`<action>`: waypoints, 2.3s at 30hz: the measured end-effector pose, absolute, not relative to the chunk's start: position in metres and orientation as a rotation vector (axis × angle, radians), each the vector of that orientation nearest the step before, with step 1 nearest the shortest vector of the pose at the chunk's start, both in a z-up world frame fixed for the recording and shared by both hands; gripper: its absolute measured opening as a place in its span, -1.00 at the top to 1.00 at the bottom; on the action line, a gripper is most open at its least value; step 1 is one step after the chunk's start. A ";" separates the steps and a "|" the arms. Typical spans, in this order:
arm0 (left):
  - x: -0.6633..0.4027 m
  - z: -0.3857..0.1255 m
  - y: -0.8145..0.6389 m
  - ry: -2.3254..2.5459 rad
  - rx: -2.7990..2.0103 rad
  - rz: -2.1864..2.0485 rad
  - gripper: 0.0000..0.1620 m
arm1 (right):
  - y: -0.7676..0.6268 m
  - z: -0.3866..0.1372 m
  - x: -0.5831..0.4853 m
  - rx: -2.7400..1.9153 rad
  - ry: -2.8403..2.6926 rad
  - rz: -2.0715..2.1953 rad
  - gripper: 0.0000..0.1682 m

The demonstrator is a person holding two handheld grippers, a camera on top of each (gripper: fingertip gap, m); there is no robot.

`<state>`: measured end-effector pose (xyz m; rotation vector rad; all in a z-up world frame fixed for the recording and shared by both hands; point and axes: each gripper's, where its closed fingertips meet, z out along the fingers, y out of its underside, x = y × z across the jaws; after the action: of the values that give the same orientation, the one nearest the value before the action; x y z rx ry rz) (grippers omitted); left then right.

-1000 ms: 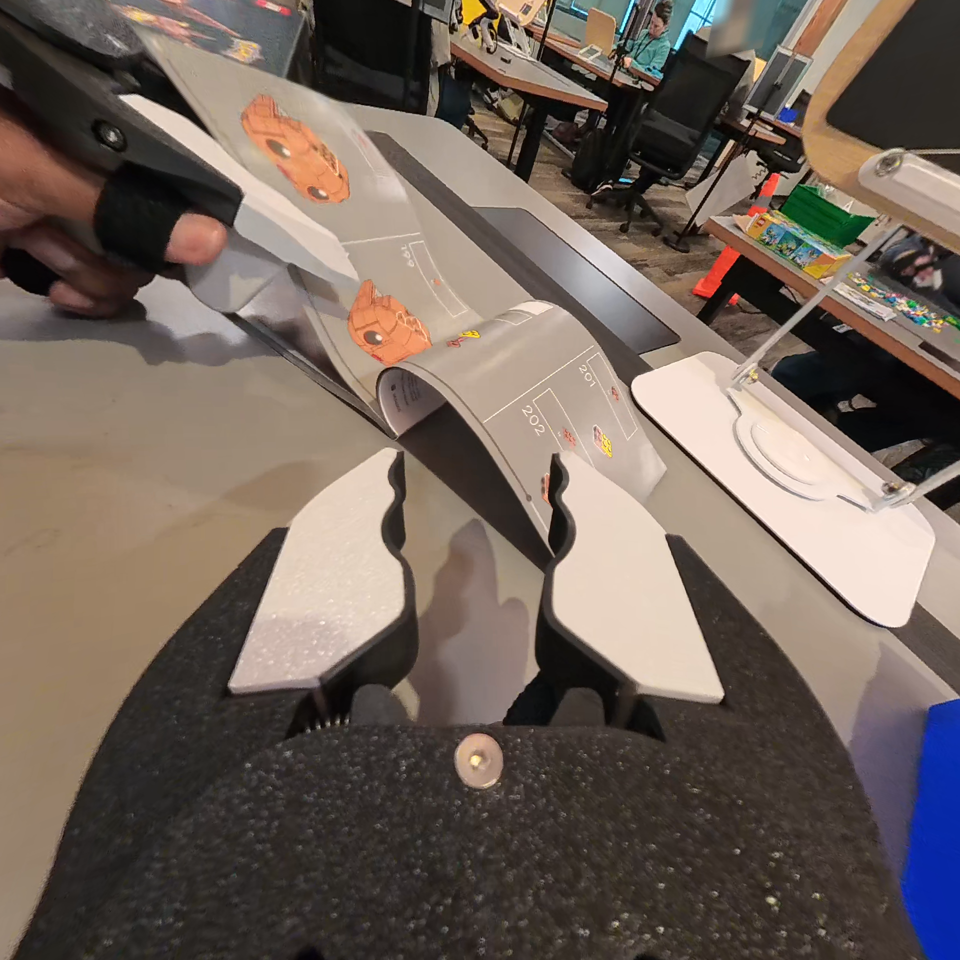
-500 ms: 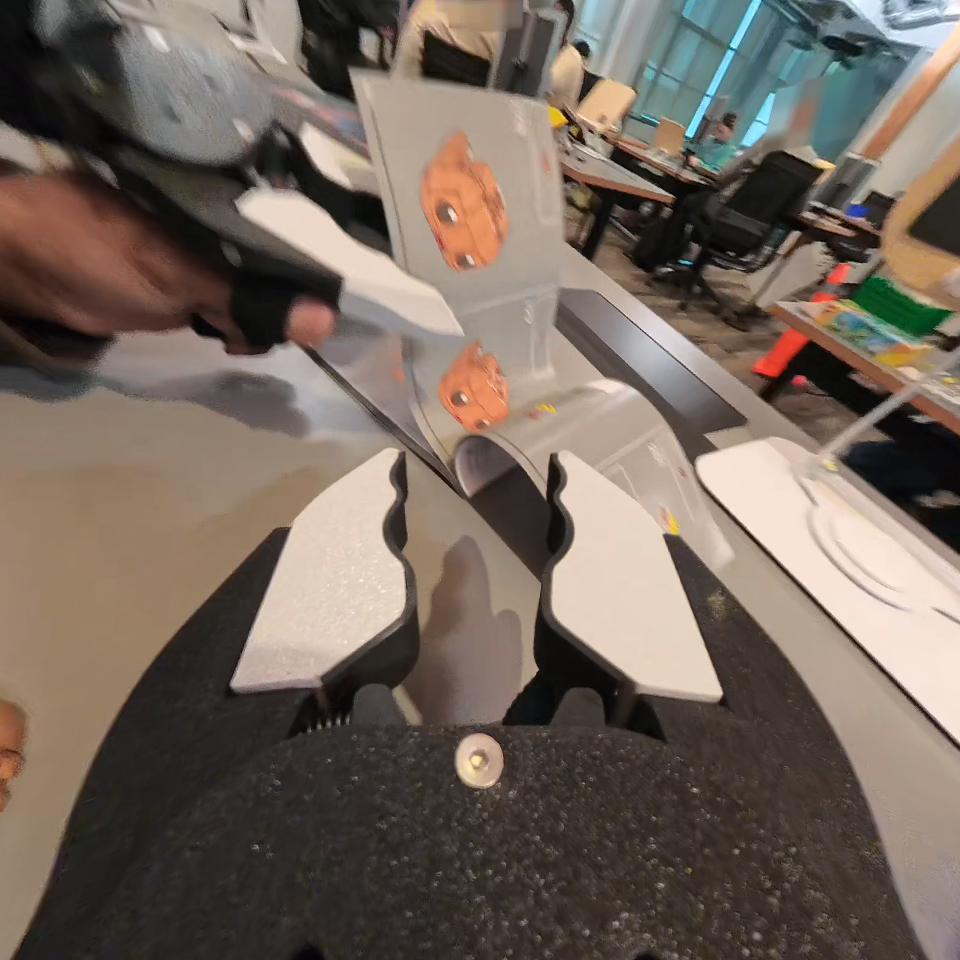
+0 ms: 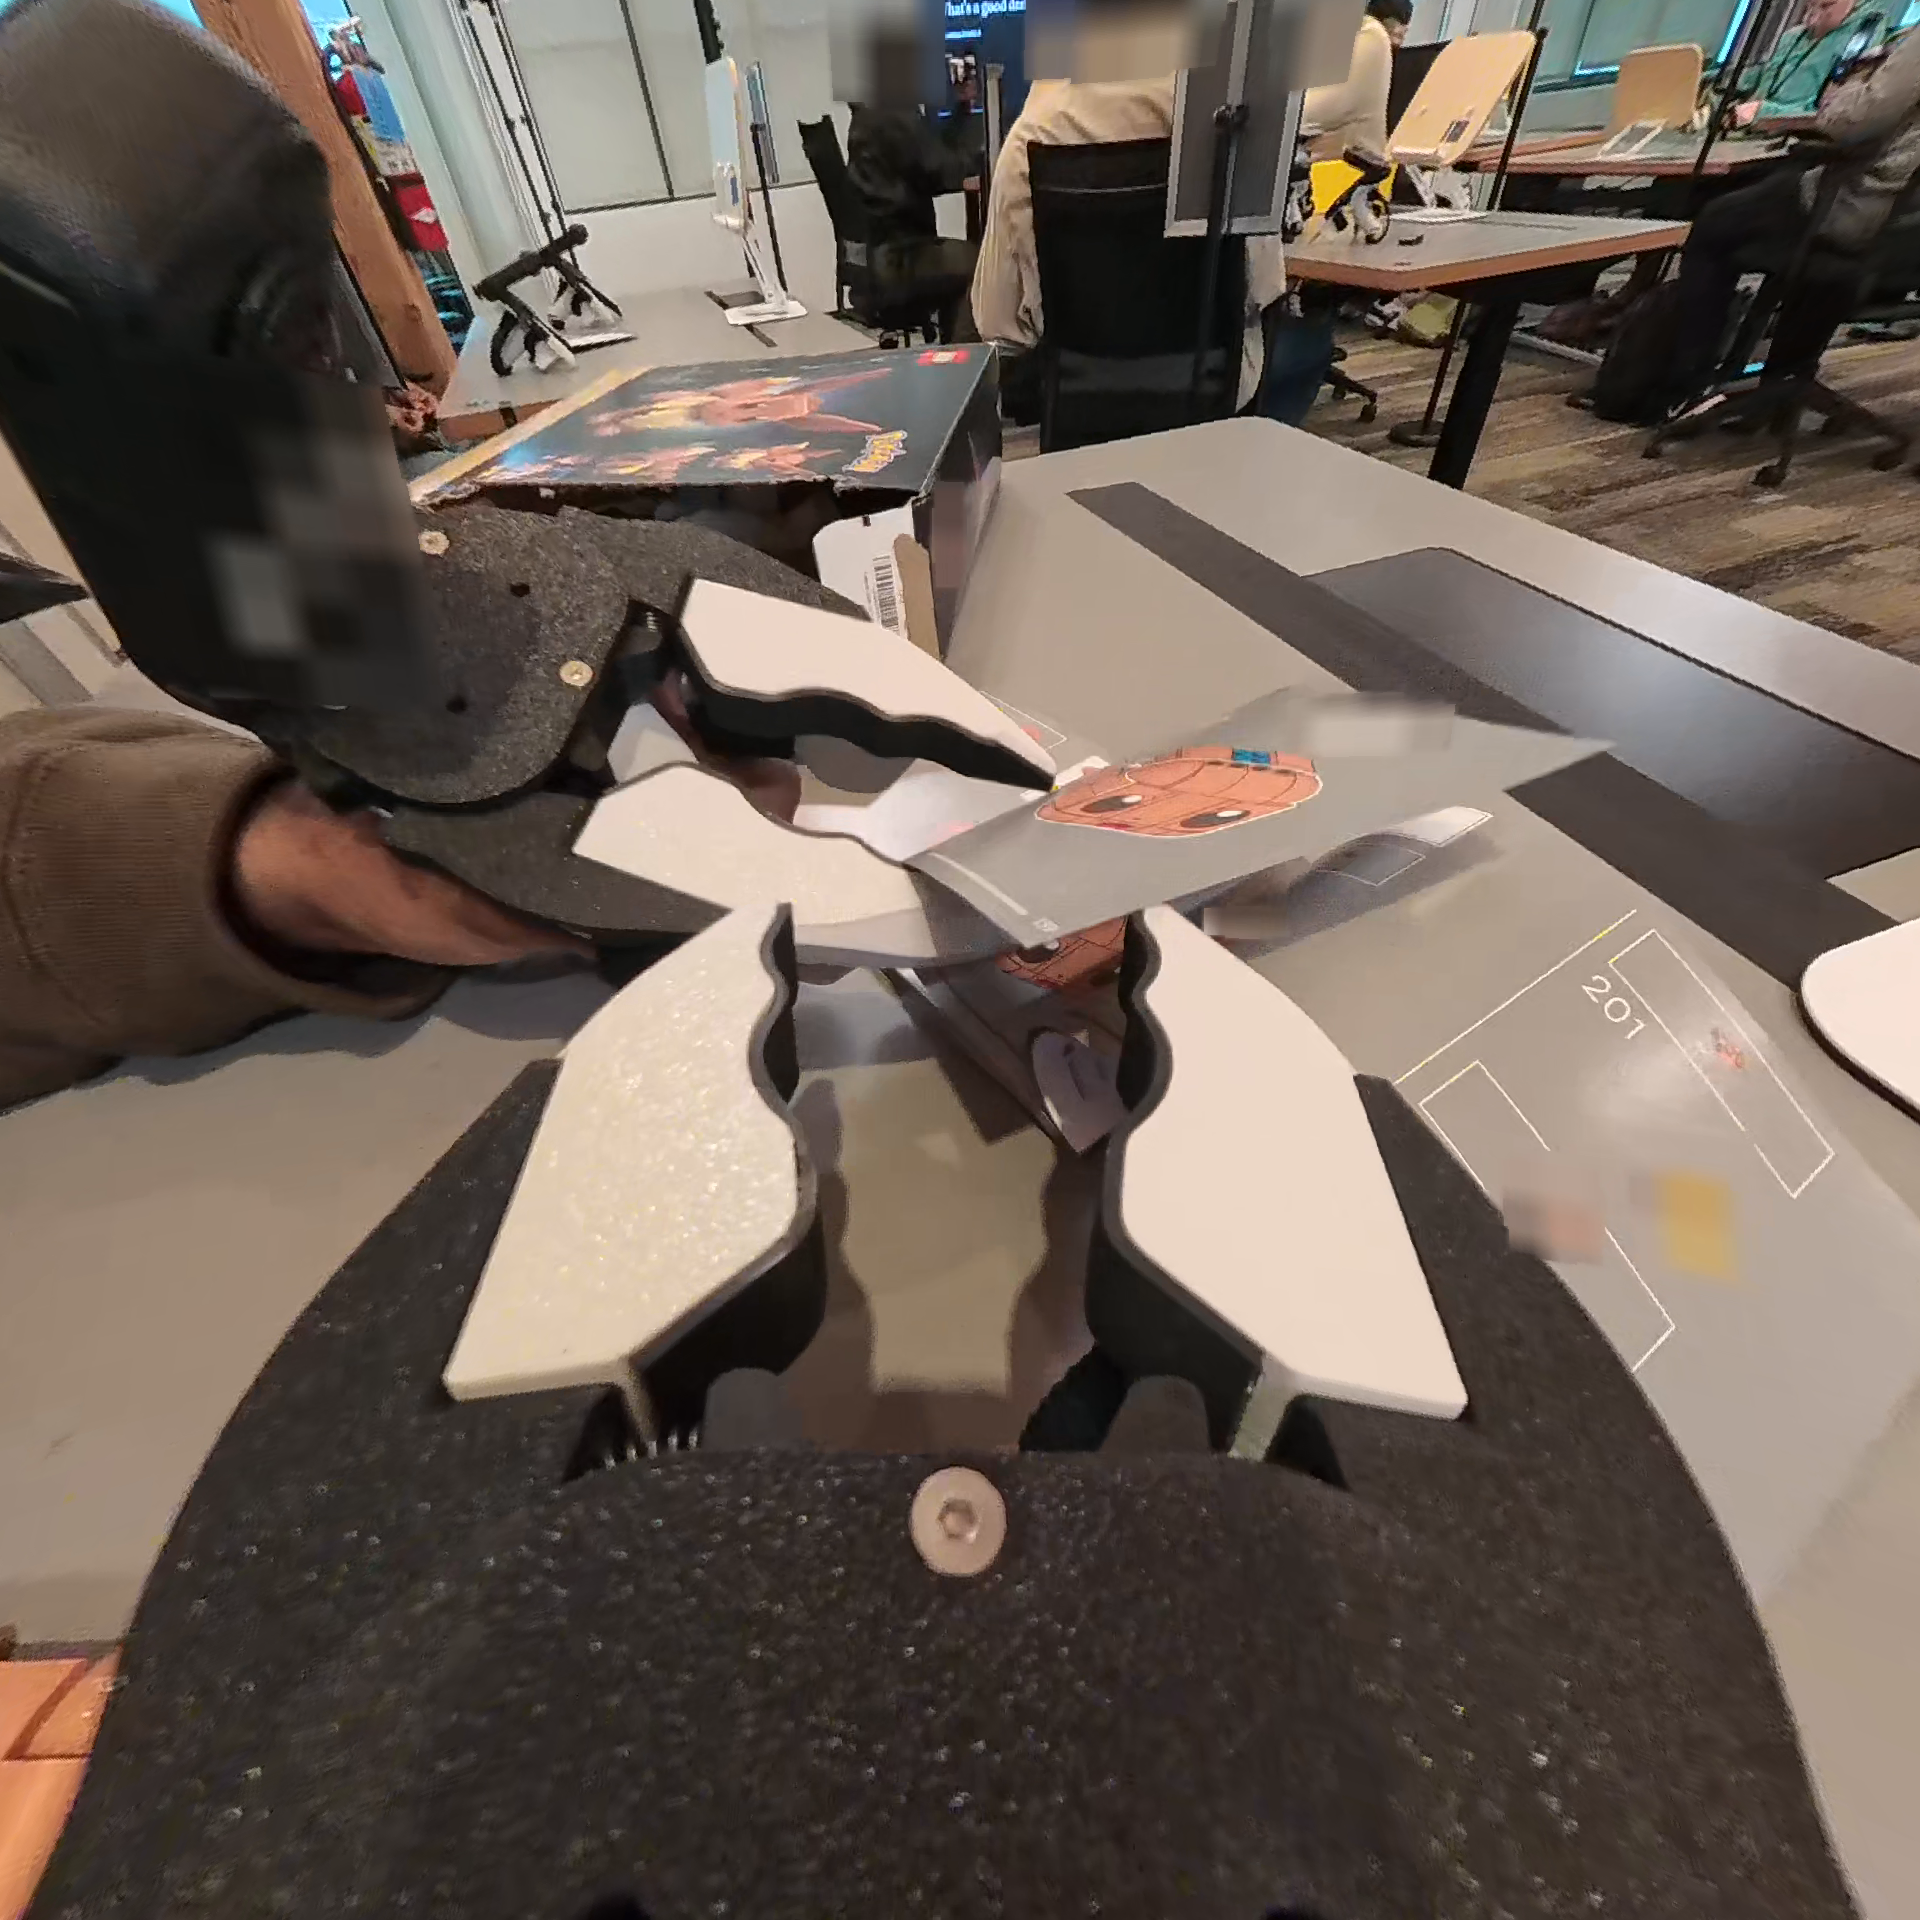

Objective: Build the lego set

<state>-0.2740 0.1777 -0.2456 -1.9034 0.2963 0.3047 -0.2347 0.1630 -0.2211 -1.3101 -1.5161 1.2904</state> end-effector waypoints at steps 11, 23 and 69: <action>-0.277 -0.247 0.176 0.278 -1.923 0.308 0.52 | 0.157 -0.220 -0.234 -1.259 -1.539 1.267 0.31; -0.322 -0.243 0.141 -0.222 -1.945 -0.067 0.51 | 0.124 -0.228 -0.251 -1.167 -1.659 1.173 0.31; -0.390 -0.288 0.016 0.120 -2.610 0.609 0.96 | 0.099 -0.246 -0.267 -0.958 -1.806 0.900 0.40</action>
<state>-0.3899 0.0162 -0.2881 -2.6098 0.1198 0.6086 -0.2673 0.0993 -0.2460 -0.9584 -1.8058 0.8996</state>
